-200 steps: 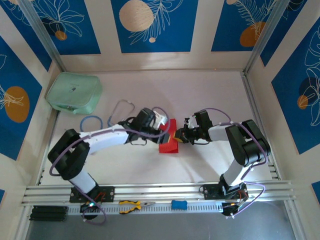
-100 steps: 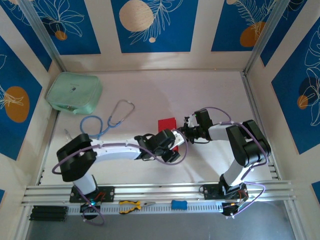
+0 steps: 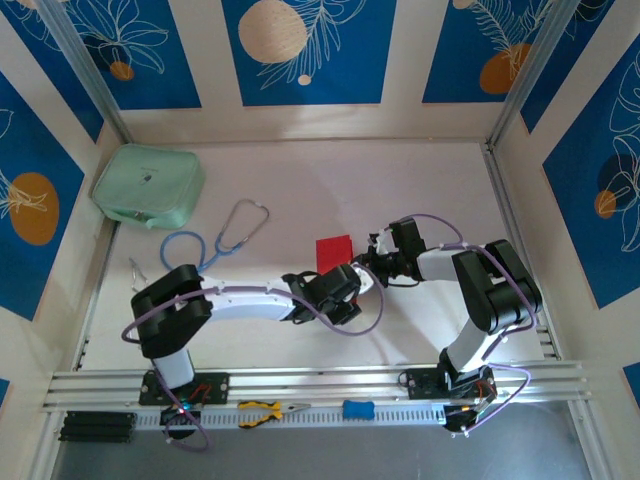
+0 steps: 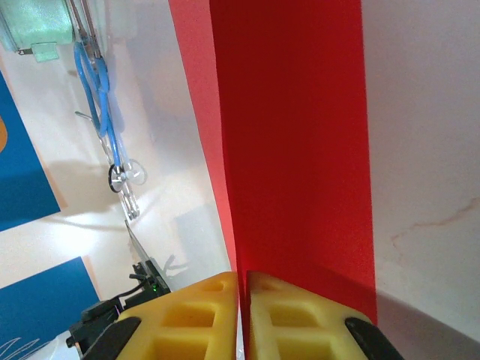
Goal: Fold a paper plane with a square sheet of paper (pick it up from the middle)
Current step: Fold the triangle a second time at the center of the table.
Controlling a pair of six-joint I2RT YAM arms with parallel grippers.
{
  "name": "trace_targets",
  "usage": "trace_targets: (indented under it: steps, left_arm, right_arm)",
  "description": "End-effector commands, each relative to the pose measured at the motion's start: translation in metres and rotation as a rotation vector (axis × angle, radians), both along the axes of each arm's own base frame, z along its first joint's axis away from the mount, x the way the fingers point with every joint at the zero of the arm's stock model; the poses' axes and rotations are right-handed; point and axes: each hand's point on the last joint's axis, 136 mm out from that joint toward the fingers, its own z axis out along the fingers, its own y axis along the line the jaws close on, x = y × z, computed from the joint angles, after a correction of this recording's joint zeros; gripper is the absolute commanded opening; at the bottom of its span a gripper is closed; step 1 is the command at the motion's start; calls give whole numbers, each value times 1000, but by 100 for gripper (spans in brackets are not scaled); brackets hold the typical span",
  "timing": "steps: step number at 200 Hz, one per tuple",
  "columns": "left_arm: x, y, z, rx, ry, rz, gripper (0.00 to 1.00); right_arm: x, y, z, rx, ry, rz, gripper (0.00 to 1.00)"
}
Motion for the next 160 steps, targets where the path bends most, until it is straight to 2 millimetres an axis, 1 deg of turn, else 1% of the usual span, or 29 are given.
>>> trace_targets:
  steps: [1,37,62,95,108,123,142,160]
  left_arm:
    - [2,-4,3,24,-35,-10,66]
    - [-5,-9,0,31,-26,-42,67]
    - [-8,-10,0,39,-36,-52,71]
    - [-2,-6,0,54,-60,-24,71]
    - [1,-4,-1,68,-74,-10,68]
    - [2,-3,0,65,-78,-4,62]
    - [2,-2,0,68,-81,-1,51]
    - [3,-1,0,67,-84,3,45]
  right_arm:
    - [-1,2,10,26,-6,18,13]
    - [-1,2,11,27,-5,19,13]
    - [0,1,11,25,-7,17,13]
    - [-1,1,11,22,-6,19,13]
    - [0,1,10,20,-6,16,13]
    - [-1,0,9,16,-3,15,13]
    - [-1,1,9,17,-1,16,13]
    - [-1,-1,9,15,0,13,13]
